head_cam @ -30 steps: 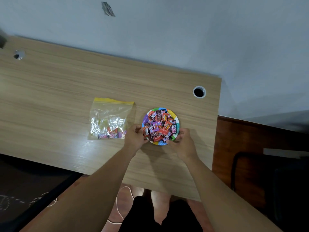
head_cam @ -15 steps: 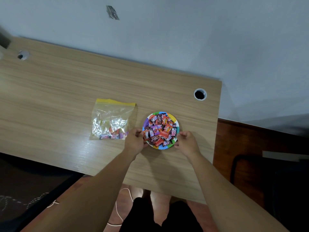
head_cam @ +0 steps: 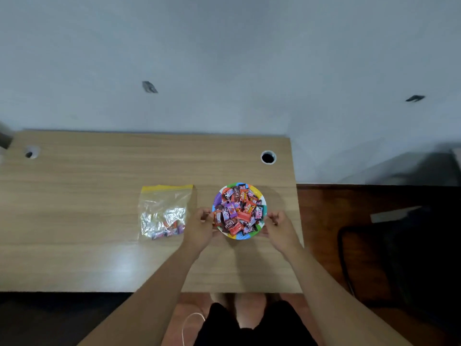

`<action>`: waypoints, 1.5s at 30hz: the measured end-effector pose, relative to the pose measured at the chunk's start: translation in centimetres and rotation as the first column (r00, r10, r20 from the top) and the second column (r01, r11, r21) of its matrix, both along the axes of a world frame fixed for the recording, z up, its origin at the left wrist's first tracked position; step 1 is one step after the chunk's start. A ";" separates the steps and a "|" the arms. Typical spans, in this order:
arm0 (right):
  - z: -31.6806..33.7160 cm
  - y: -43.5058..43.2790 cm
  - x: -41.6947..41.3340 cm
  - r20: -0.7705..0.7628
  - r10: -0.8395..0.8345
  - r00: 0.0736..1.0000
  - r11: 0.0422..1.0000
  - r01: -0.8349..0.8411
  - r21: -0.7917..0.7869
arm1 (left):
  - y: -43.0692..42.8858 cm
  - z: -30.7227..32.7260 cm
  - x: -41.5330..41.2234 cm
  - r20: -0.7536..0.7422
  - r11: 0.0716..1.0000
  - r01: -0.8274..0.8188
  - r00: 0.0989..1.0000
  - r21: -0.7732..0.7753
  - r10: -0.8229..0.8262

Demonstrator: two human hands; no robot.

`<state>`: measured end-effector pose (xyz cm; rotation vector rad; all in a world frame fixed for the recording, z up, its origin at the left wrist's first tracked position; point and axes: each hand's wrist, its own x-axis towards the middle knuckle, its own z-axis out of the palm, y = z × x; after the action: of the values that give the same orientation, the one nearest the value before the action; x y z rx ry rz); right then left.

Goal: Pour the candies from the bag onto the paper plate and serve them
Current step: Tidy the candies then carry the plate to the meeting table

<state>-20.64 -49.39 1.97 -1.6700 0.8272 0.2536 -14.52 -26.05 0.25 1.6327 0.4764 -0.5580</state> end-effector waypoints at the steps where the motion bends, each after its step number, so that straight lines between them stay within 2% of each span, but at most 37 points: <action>1: 0.7 -0.2 -0.5 0.014 -0.020 1.000 1.000 0.021 -0.003 | -0.2 0.6 0.1 0.017 0.999 0.030 0.999 -0.009 -0.030; 9: 5.0 -3.5 -6.6 0.062 -0.224 0.973 0.974 0.224 0.009 | -4.7 5.0 -0.2 0.096 0.952 0.305 0.948 -0.007 -0.303; 14: 6.8 -6.2 -11.7 0.099 -0.341 0.935 0.938 0.345 -0.028 | -8.8 6.6 -2.1 0.122 0.877 0.481 0.870 0.004 -0.477; 20: 9.6 -8.9 -19.5 0.123 -0.456 0.881 0.883 0.465 -0.063 | -14.2 8.4 -7.3 0.173 0.803 0.595 0.790 0.012 -0.588; 29: 11.2 -12.4 -36.0 0.160 -0.576 0.802 0.787 0.597 -0.158 | -21.4 10.7 -21.4 0.171 0.700 0.713 0.686 0.033 -0.707; 36: 11.8 -15.0 -49.9 0.164 -0.666 0.727 0.712 0.686 -0.148 | -26.4 11.6 -33.8 0.138 0.619 0.786 0.613 -0.001 -0.778; 45: 12.2 -18.6 -65.9 0.189 -0.823 0.535 0.526 0.845 -0.100 | -35.6 13.3 -47.6 0.119 0.444 0.896 0.443 -0.014 -0.889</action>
<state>-86.56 -68.02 14.20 -1.2319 1.5034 -0.6260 -62.15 -61.70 13.52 1.7420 -0.5877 -1.2656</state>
